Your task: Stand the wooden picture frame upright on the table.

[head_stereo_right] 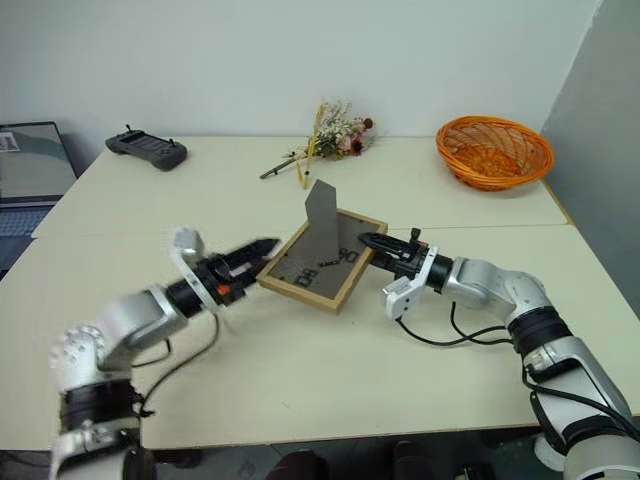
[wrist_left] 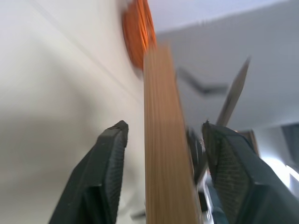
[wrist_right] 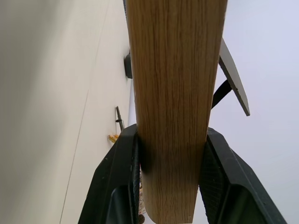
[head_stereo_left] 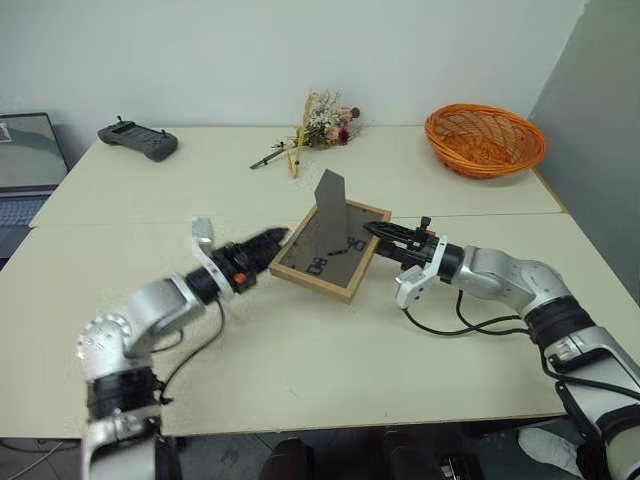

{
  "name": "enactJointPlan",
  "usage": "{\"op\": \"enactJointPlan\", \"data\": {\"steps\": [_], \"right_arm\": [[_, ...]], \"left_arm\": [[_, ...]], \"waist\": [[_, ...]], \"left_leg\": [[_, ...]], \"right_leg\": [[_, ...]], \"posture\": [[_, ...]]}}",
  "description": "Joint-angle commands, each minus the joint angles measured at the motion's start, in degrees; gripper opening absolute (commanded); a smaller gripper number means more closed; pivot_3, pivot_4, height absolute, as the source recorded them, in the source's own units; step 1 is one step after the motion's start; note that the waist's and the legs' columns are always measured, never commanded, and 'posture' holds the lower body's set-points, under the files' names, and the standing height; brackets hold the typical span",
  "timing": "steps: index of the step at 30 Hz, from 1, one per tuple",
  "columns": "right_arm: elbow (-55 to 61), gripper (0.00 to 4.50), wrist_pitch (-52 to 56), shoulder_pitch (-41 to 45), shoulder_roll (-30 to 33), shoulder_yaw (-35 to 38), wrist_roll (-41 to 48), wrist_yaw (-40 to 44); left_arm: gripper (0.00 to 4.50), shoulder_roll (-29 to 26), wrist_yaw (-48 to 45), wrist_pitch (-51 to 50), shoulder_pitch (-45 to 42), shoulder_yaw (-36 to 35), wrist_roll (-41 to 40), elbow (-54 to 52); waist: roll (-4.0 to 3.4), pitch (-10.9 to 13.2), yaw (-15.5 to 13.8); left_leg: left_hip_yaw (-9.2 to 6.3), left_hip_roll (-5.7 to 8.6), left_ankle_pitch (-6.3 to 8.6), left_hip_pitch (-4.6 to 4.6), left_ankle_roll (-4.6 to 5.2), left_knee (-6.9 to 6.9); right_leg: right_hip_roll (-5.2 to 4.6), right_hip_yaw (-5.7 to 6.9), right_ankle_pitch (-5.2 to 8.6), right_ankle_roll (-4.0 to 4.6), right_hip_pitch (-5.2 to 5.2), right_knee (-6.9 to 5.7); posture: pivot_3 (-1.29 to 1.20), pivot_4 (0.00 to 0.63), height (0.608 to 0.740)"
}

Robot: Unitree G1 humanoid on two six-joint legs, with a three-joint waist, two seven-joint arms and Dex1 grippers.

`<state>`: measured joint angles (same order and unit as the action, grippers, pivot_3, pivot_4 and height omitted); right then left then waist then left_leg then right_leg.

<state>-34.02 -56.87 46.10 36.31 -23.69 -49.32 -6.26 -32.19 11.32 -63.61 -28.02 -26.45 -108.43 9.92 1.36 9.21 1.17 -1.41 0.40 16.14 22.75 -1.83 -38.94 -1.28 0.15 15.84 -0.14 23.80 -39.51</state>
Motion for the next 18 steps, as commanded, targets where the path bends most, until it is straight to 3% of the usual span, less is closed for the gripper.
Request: {"op": "enactJointPlan", "data": {"steps": [1,3,5,7,11,13,16,18], "right_arm": [[-3.2,1.30,-3.4,2.4,0.1,2.1,12.1,5.2],[-3.3,1.30,1.5,1.6,-2.6,1.9,32.9,21.6],[1.6,1.30,18.1,0.3,-6.4,4.2,53.6,40.9],[6.6,1.30,35.1,1.0,-8.5,7.3,66.9,52.8],[10.6,1.29,65.5,6.8,-10.5,12.8,81.3,60.9],[9.9,1.29,74.2,8.9,-11.2,14.7,84.4,62.9],[4.0,1.29,79.6,11.4,-14.0,16.0,84.2,66.3],[-2.4,1.29,75.8,11.3,-16.6,15.8,80.7,66.5]], "left_arm": [[3.64,-6.1,-8.7,1.3,-2.2,-1.2,7.6,0.5],[4.14,-10.8,-15.0,2.7,-1.5,1.7,17.5,-4.1],[4.50,-14.2,-20.1,4.7,-0.5,5.1,26.2,-9.9],[4.50,-15.5,-24.1,7.0,0.3,6.3,31.4,-13.4],[4.50,-20.2,-32.6,17.3,6.3,11.4,49.0,-24.6],[4.50,-18.6,-33.2,19.7,7.4,10.9,50.8,-27.2],[4.50,-17.3,-35.2,21.9,9.6,11.5,54.2,-32.1],[4.50,-16.4,-35.3,21.7,11.8,12.2,55.2,-34.3]], "waist": [[0.00,0.0,0.2],[0.00,0.0,0.6],[0.06,0.1,0.8],[-0.01,0.1,0.8],[-0.13,0.2,0.7],[-0.17,0.2,0.4],[-0.15,0.2,-0.1],[-0.15,0.2,-0.1]], "left_leg": [[0.00,0.00,0.00,0.00,0.00,0.00],[-0.01,-0.01,0.00,-0.02,0.01,0.04],[-0.14,-0.09,0.00,-0.09,0.02,0.09],[-0.25,-0.15,0.01,-0.18,0.03,0.11],[-0.36,-0.14,0.03,-0.16,0.06,0.17],[-0.36,-0.11,0.04,-0.16,0.08,0.21],[-0.41,-0.12,0.19,-0.08,0.34,0.22],[-0.39,-0.11,0.22,-0.09,0.38,0.22]], "right_leg": [[0.00,-0.01,0.00,0.00,-0.03,0.04],[0.00,0.03,0.00,0.00,-0.09,0.16],[0.02,0.19,-0.01,0.01,-0.31,0.40],[0.04,0.27,-0.02,0.03,-0.48,0.48],[0.02,0.32,-0.02,0.04,-0.45,0.51],[-0.01,0.31,-0.03,0.06,-0.42,0.51],[-0.02,0.42,-0.04,0.08,-0.35,0.49],[-0.02,0.40,-0.05,0.10,-0.36,0.49]], "posture": [[0.00,0.150,0.740],[0.00,0.150,0.740],[0.00,0.150,0.740],[0.00,0.150,0.740],[0.00,0.150,0.740],[0.00,0.150,0.740],[0.00,0.150,0.740],[0.00,0.150,0.740]]}}
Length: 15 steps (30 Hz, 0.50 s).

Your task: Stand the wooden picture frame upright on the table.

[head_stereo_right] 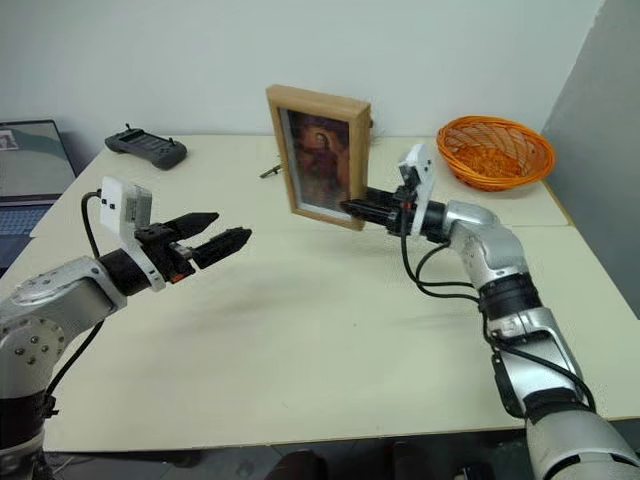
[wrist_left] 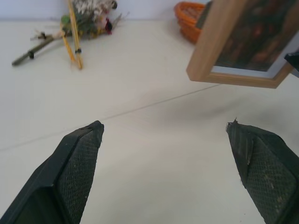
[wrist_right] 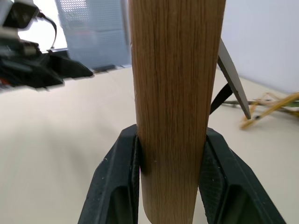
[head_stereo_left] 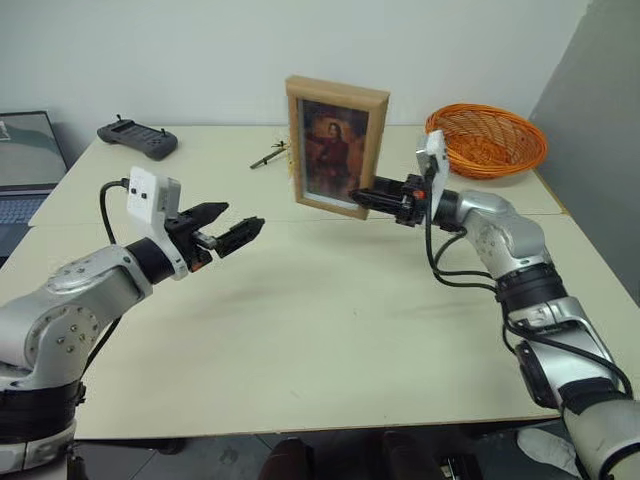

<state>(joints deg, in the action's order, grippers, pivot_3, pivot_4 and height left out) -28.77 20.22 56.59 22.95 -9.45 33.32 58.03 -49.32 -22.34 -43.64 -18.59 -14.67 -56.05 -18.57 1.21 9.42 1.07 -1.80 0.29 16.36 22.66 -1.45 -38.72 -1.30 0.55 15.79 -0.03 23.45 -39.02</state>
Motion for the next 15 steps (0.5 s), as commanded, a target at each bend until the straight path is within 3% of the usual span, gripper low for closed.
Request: {"op": "enactJointPlan", "data": {"steps": [1,7,15], "right_arm": [[-11.1,1.29,-4.1,0.4,-4.6,1.3,-4.1,2.3],[-24.5,1.29,-14.2,0.2,-10.0,3.5,-10.3,1.0],[-29.3,1.29,-18.1,-1.8,-13.2,5.8,-14.0,3.1]], "left_arm": [[4.50,1.8,-1.3,1.8,3.7,0.2,2.9,-6.9],[4.50,3.4,-2.7,2.2,11.8,0.1,6.7,-12.3],[4.50,6.1,-2.4,1.5,12.8,-0.7,7.4,-12.4]], "waist": [[-0.01,0.0,-0.4],[-0.03,0.0,0.1],[-0.03,0.0,0.3]], "left_leg": [[0.03,0.01,0.02,0.00,0.04,0.00],[0.20,0.01,0.05,0.18,0.08,-0.07],[0.17,0.00,0.05,0.15,0.08,-0.05]], "right_leg": [[0.00,-0.01,0.00,0.00,0.00,-0.02],[-0.03,-0.08,-0.02,-0.04,0.18,-0.05],[-0.03,-0.03,-0.02,-0.04,0.17,-0.09]], "posture": [[0.00,0.150,0.740],[0.00,0.150,0.740],[0.00,0.150,0.740]]}}
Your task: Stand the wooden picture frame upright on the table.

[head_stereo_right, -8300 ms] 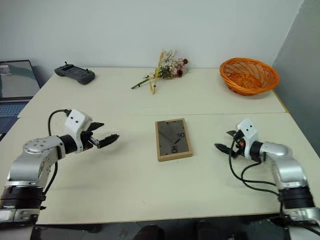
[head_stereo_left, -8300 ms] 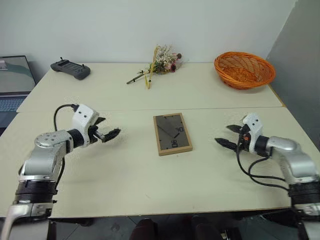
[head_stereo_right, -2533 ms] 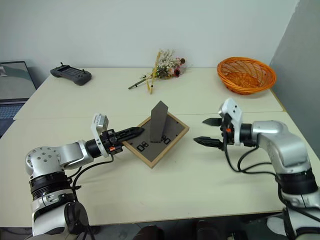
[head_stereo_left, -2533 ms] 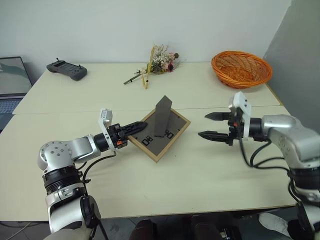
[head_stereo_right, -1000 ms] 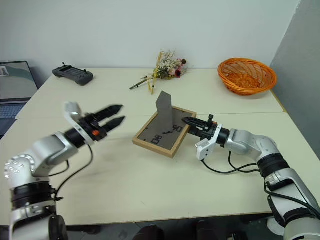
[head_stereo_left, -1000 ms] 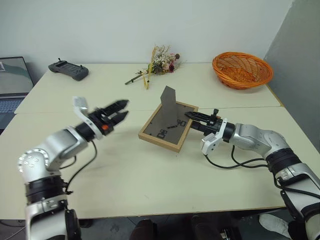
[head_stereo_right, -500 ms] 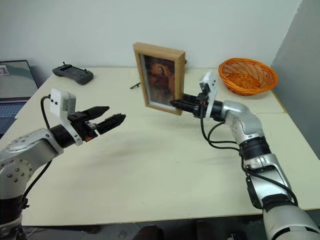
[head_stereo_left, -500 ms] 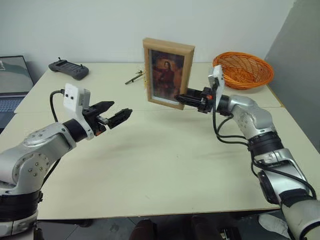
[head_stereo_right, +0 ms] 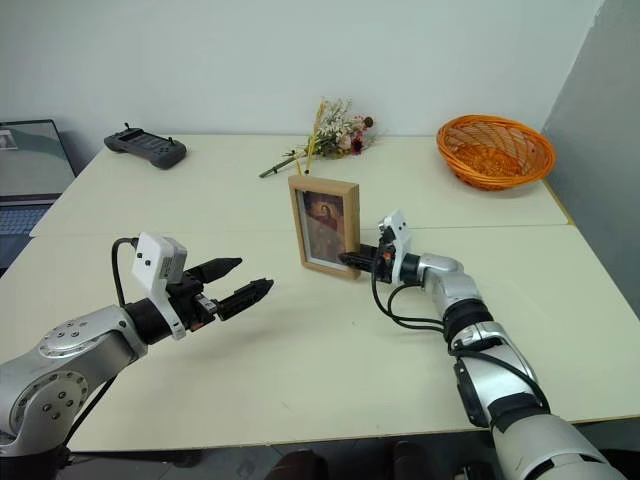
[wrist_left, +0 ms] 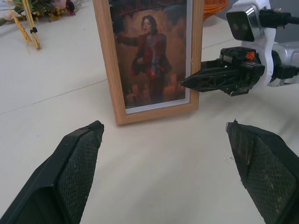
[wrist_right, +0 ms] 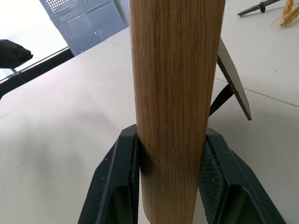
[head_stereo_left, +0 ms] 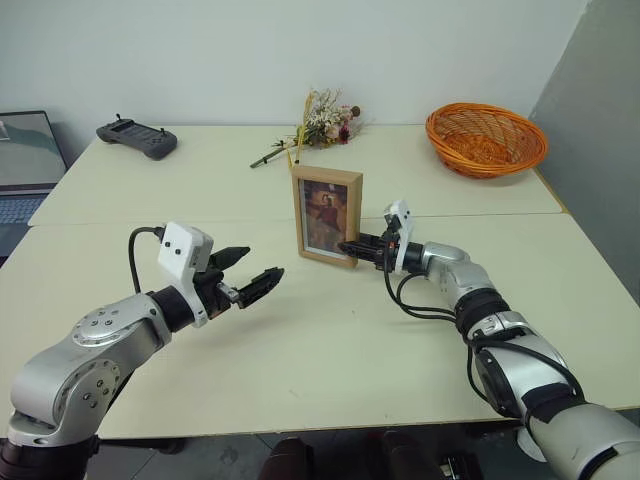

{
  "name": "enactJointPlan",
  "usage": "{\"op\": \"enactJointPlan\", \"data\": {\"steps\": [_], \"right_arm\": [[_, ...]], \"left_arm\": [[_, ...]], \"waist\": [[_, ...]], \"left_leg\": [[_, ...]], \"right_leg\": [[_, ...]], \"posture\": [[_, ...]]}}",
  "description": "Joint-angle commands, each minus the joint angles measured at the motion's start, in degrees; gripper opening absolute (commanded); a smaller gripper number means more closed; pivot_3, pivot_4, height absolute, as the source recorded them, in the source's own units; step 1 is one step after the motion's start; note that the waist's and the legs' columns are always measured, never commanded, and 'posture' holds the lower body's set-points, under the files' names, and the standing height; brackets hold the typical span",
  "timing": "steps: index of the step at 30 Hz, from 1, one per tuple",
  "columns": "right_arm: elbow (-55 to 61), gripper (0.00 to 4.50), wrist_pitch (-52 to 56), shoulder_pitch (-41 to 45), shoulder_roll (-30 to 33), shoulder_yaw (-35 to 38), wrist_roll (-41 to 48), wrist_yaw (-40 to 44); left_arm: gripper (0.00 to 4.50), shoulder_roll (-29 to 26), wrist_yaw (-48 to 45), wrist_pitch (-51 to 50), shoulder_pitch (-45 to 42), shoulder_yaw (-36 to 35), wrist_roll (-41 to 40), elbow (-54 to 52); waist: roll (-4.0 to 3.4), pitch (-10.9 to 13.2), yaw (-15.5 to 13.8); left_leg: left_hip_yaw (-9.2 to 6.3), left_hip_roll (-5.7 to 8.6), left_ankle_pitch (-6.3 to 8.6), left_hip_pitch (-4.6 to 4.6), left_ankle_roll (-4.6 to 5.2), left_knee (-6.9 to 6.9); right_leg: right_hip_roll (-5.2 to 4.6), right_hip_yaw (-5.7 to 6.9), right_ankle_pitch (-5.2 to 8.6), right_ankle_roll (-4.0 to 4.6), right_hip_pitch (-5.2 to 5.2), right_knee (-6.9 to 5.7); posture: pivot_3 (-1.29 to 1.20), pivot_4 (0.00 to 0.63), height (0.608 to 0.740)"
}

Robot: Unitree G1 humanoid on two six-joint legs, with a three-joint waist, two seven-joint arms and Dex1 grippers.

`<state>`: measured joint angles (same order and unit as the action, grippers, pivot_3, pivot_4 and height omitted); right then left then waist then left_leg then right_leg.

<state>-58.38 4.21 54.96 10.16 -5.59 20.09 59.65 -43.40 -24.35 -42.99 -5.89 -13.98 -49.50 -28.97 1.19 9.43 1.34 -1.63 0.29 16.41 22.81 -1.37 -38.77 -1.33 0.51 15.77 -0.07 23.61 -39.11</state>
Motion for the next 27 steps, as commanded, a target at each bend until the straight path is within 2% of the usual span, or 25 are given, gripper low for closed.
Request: {"op": "enactJointPlan", "data": {"steps": [1,4,6,13,17,21,27], "right_arm": [[0.2,1.29,-2.4,-0.8,-0.5,1.9,-1.4,1.8],[0.3,1.29,-3.1,-2.2,-0.3,1.7,-3.0,2.8],[0.4,2.01,-4.4,-3.1,0.0,1.2,-4.7,3.3],[1.3,3.59,-5.4,-5.2,2.3,2.4,-7.2,3.3],[9.2,4.45,-2.4,-9.7,7.4,2.5,-7.1,5.9],[26.0,4.45,5.0,-16.3,14.1,3.7,-5.5,5.5],[54.6,4.45,24.5,-23.4,20.7,6.2,3.3,3.4]], "left_arm": [[4.50,0.1,-0.7,0.8,0.2,-1.4,1.0,-1.9],[4.50,0.2,-1.2,0.8,0.2,-1.4,1.5,-1.4],[4.50,0.1,-1.7,0.9,-0.1,-1.1,2.0,-0.8],[4.50,0.5,-4.7,2.5,-2.7,1.2,5.6,2.3],[4.50,0.4,-6.8,2.0,-5.1,1.8,6.1,4.3],[4.50,-0.5,-9.0,2.6,-7.8,2.1,8.2,8.8],[4.50,-3.2,-15.1,1.6,-11.2,3.1,9.8,13.7]], "waist": [[0.00,0.0,0.0],[0.00,0.0,0.0],[0.00,0.0,0.0],[0.00,0.0,0.1],[0.00,0.0,-0.4],[0.00,0.0,-0.5],[-0.03,0.0,-0.3]], "left_leg": [[0.00,0.00,0.00,0.00,0.00,0.00],[0.00,0.00,0.00,0.00,0.00,0.00],[0.00,0.00,0.00,-0.02,0.00,0.00],[0.00,0.00,0.00,-0.05,-0.01,0.00],[0.00,0.03,-0.01,-0.05,-0.01,-0.01],[-0.01,0.02,0.00,-0.04,0.00,-0.01],[-0.06,-0.02,0.02,-0.10,0.03,0.02]], "right_leg": [[0.00,-0.01,0.00,0.00,0.00,0.00],[0.00,-0.01,0.00,0.00,-0.02,0.02],[0.00,0.00,0.00,0.00,-0.04,0.03],[0.00,0.01,0.00,0.00,-0.06,0.01],[-0.01,0.02,0.00,0.00,-0.12,0.06],[-0.02,0.02,0.00,0.00,-0.12,0.05],[0.04,0.04,0.01,-0.01,-0.11,0.00]], "posture": [[0.00,0.150,0.740],[0.00,0.150,0.740],[0.00,0.150,0.740],[0.00,0.150,0.740],[0.00,0.150,0.740],[0.00,0.150,0.740],[0.00,0.150,0.740]]}}
